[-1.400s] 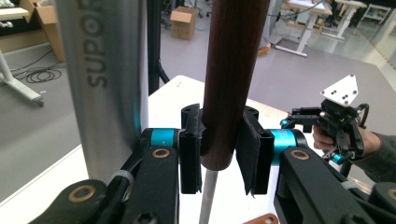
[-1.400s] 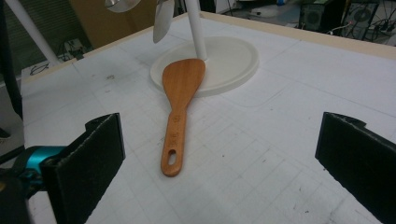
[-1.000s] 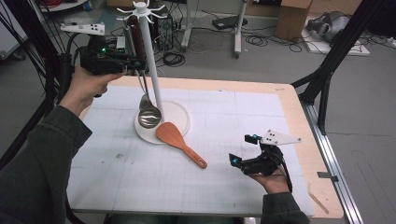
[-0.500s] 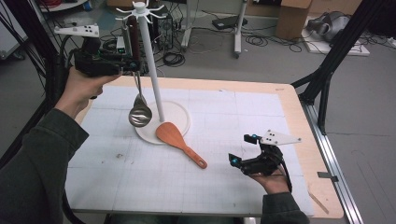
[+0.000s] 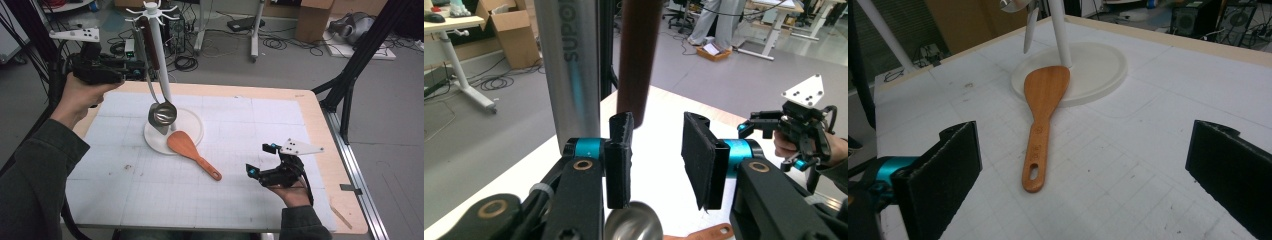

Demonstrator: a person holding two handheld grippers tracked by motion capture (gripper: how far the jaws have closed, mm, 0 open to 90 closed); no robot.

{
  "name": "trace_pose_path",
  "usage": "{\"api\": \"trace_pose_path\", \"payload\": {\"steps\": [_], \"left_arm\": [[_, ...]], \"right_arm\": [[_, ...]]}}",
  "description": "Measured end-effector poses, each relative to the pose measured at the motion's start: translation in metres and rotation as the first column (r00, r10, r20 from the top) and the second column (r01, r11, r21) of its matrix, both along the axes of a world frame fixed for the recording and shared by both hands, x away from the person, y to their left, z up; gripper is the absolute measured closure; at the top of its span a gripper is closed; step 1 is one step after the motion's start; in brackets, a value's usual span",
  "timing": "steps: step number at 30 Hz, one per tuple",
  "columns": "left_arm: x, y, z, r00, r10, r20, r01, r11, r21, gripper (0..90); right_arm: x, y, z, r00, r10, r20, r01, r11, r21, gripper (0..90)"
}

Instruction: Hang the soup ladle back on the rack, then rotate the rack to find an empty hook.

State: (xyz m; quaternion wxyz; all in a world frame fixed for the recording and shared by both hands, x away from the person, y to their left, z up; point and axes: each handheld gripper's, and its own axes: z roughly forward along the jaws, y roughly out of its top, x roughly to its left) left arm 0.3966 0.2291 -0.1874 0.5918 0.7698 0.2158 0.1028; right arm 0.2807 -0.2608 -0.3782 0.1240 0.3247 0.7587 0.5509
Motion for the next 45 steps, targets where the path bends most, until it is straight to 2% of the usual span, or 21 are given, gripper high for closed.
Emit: {"api": "trace_pose_path", "payload": {"steps": [10, 13, 20, 27, 39, 45], "left_arm": [[-0.01, -0.005, 0.005, 0.9978, -0.067, 0.006, 0.067, 0.9977, -0.008, 85.3], [-0.011, -0.007, 0.007, 0.9962, -0.087, 0.009, 0.087, 0.9962, -0.006, 88.8], [-0.016, -0.011, 0.022, 0.9934, -0.11, 0.031, 0.11, 0.9939, -0.003, 89.7], [-0.017, -0.021, 0.04, 0.9911, -0.124, 0.047, 0.124, 0.9922, 0.012, 89.7], [-0.011, -0.034, 0.066, 0.9918, -0.11, 0.065, 0.109, 0.9938, 0.026, 89.7], [-0.006, -0.037, 0.073, 0.993, -0.095, 0.07, 0.094, 0.9954, 0.022, 89.7]], "right_arm": [[-0.002, -0.007, 0.002, 0.9998, -0.019, 0.004, 0.019, 1.0, -0.005, 0.5], [-0.002, -0.009, 0.003, 0.9996, -0.028, 0.003, 0.028, 1.0, -0.005, 0.5], [-0.004, -0.016, 0.002, 0.9989, -0.047, -0.002, 0.047, 0.999, -0.006, 0.5], [-0.004, -0.016, 0.003, 0.9991, -0.042, 0.002, 0.042, 0.999, -0.004, 0.5], [-0.002, -0.015, 0.002, 0.9991, -0.041, 0.009, 0.041, 0.999, -0.006, 0.5], [-0.002, -0.016, 0.001, 0.9992, -0.041, 0.005, 0.041, 0.999, -0.001, 0.5]]}}
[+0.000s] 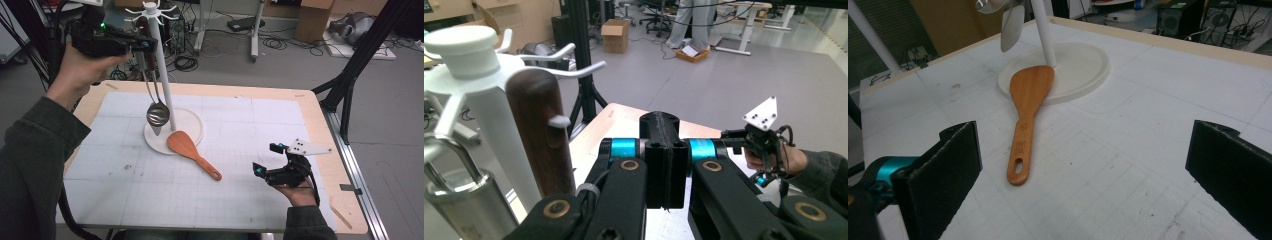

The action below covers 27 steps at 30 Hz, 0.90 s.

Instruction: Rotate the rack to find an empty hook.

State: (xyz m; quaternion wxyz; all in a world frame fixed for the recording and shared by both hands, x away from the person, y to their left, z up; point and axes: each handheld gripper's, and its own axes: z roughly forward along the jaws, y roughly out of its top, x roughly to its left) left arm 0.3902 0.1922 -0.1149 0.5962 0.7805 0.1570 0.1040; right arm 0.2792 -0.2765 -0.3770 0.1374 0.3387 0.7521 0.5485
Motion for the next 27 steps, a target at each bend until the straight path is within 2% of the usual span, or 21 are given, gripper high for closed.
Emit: {"api": "trace_pose_path", "payload": {"steps": [9, 27], "left_arm": [[0.004, 0.004, 0.008, 0.9994, 0.034, 0.011, -0.034, 0.9992, -0.021, 89.7], [0.008, 0.012, 0.01, 0.9994, 0.028, 0.02, -0.027, 0.9993, -0.027, 89.7]], "right_arm": [[0.0, 0.001, 0.0, 1.0, 0.002, -0.002, -0.002, 1.0, 0.005, 0.5], [0.001, 0.002, 0.0, 1.0, 0.006, -0.002, -0.006, 1.0, 0.01, 0.5]]}}
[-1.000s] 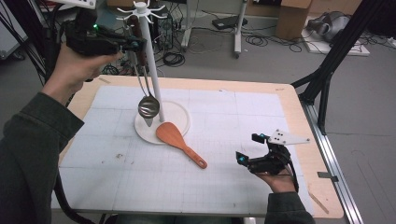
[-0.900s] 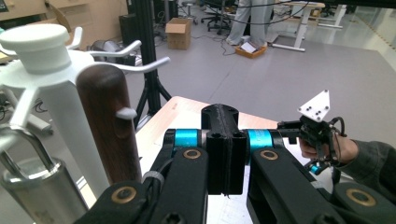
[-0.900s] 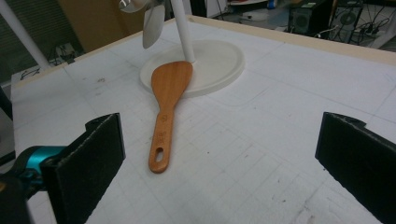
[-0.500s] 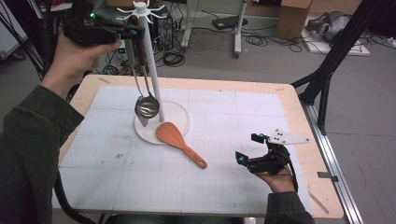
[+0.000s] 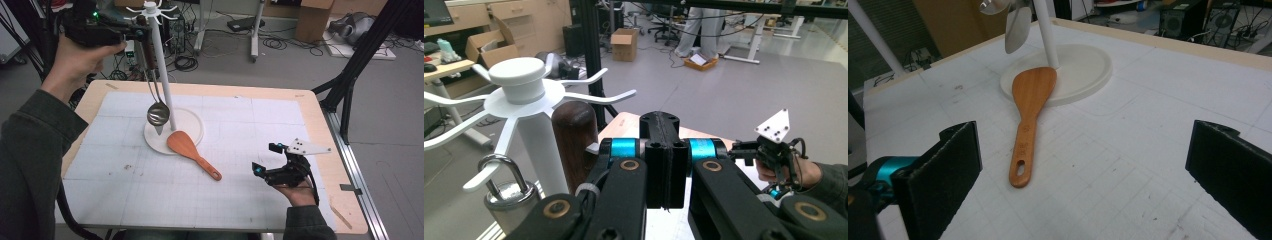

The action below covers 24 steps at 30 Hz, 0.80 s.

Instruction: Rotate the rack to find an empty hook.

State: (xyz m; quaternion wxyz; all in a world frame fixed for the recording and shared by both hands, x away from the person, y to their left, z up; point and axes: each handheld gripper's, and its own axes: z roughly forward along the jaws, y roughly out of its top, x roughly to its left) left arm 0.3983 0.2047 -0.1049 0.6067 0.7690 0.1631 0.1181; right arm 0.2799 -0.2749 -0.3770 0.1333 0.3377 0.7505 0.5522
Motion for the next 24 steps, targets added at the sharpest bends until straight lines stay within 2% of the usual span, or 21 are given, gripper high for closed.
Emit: {"api": "trace_pose_path", "payload": {"steps": [24], "left_arm": [[0.008, 0.015, -0.001, 0.9994, 0.033, -0.005, -0.033, 0.9994, -0.005, 89.7]], "right_arm": [[0.001, 0.0, 0.0, 1.0, 0.006, 0.003, -0.006, 1.0, 0.0, 0.5]]}}
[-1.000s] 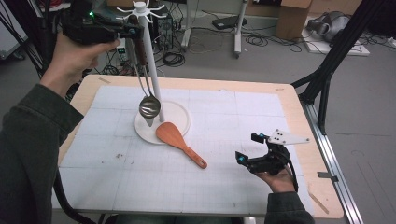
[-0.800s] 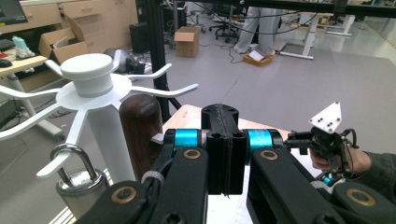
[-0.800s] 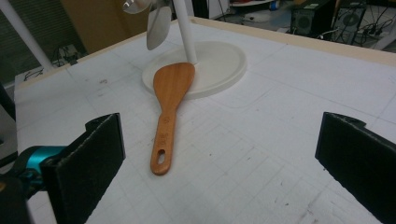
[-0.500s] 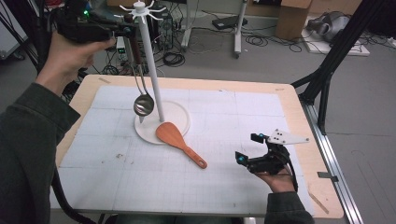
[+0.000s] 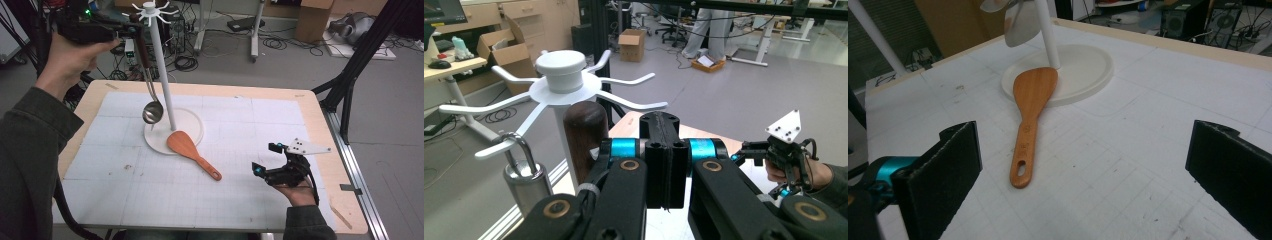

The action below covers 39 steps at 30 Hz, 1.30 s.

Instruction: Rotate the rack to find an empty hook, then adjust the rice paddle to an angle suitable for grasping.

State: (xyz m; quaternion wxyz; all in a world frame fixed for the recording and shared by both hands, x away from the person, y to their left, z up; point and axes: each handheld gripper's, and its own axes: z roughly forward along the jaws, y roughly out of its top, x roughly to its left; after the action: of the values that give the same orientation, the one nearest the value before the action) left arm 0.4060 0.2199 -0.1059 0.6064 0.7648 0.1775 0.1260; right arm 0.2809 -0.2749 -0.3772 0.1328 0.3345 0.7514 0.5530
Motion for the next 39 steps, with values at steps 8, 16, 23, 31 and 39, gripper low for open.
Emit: {"api": "trace_pose_path", "payload": {"steps": [8, 16, 23, 31, 39], "left_arm": [[0.002, 0.005, 0.0, 0.9999, 0.015, 0.001, -0.015, 0.9999, 0.002, 89.7], [0.0, 0.008, 0.0, 0.9995, 0.031, 0.003, -0.031, 0.9995, 0.0, 89.6], [-0.008, 0.007, -0.002, 0.9999, 0.007, 0.008, -0.007, 0.9999, 0.012, 83.3], [-0.018, 0.015, -0.013, 1.0, -0.004, 0.002, 0.004, 0.9998, 0.021, 71.2], [-0.03, 0.018, -0.032, 0.9998, -0.018, 0.006, 0.018, 0.9988, 0.046, 63.2]], "right_arm": [[0.0, 0.0, 0.0, 1.0, 0.002, -0.001, -0.002, 1.0, 0.0, 0.5], [0.0, 0.001, 0.0, 1.0, 0.003, -0.005, -0.003, 1.0, -0.001, 0.5], [0.0, 0.001, 0.0, 1.0, -0.004, 0.0, 0.004, 1.0, -0.009, 0.5], [0.001, 0.004, 0.0, 1.0, -0.003, -0.003, 0.003, 1.0, -0.019, 0.5], [0.001, 0.009, 0.001, 0.9999, -0.003, -0.012, 0.002, 1.0, -0.03, 0.5]]}}
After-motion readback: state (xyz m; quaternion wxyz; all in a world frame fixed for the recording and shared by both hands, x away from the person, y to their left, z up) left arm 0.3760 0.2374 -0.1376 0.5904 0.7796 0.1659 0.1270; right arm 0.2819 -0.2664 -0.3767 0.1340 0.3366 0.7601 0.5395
